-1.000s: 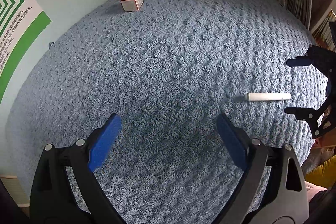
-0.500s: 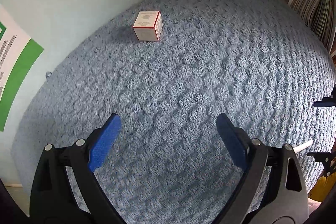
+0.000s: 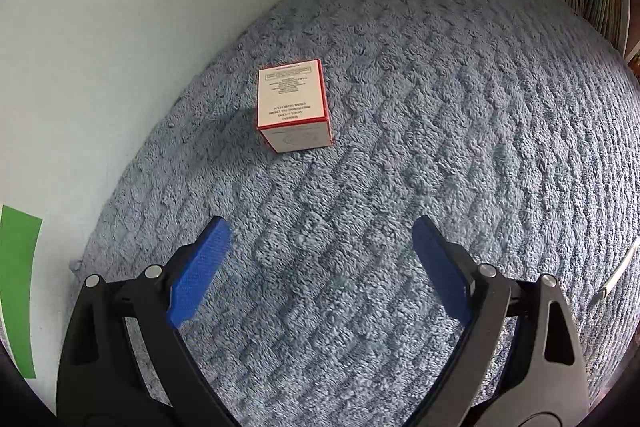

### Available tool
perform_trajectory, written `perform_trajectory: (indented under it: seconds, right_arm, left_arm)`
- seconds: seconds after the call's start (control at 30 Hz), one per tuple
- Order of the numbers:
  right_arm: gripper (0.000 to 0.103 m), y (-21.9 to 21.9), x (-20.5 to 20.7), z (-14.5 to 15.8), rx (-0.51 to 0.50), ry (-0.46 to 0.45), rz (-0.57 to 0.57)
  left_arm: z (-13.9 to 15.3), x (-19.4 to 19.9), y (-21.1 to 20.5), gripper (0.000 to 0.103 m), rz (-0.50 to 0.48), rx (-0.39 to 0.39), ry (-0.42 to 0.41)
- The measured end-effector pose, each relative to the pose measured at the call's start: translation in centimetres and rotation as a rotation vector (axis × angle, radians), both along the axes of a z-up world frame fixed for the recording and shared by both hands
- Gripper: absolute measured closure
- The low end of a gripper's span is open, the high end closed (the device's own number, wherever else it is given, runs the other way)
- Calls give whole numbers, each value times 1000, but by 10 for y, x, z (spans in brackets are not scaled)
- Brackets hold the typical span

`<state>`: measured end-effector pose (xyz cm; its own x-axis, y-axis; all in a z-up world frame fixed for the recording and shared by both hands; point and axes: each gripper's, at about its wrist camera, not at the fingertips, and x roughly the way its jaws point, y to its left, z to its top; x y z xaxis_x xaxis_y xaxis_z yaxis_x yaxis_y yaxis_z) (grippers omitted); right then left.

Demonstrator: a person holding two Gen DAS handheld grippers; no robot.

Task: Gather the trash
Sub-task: 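Move the left gripper to the white-and-red box while right gripper approaches the white stick, then grasp the white-and-red box with the left gripper while right gripper grasps the white stick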

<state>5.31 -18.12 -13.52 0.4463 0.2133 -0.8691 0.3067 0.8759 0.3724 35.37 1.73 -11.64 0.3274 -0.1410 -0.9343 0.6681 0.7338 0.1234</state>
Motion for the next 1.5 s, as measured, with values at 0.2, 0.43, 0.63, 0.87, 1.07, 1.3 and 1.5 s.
perform_trajectory:
  seconds: [0.2, 0.43, 0.63, 0.87, 1.07, 1.3, 1.5]
  right_arm:
    - [14, 14, -6, -4, 9, 38, -110]
    - [14, 29, 4, -18, 45, 56, -163]
    - [12, 37, 21, -22, 31, 50, -163]
    - [12, 39, 56, -25, 12, 63, -139]
    - [12, 47, 88, -28, 14, 53, -143]
    - [14, 61, 123, -26, -23, 58, -87]
    - [35, 71, 130, -30, -63, 81, -88]
  left_arm:
    - [-10, 23, -6, 13, -44, 7, -12]
    - [-20, 48, -4, 13, -52, -5, -3]
    - [-33, 77, -13, 13, -73, -33, 24]
    - [-34, 90, -44, 38, -101, -67, 54]
    - [-19, 71, -72, 63, -134, -85, 64]
    - [2, 22, -103, 64, -212, -104, 55]
    - [14, -23, -103, 64, -240, -104, 48]
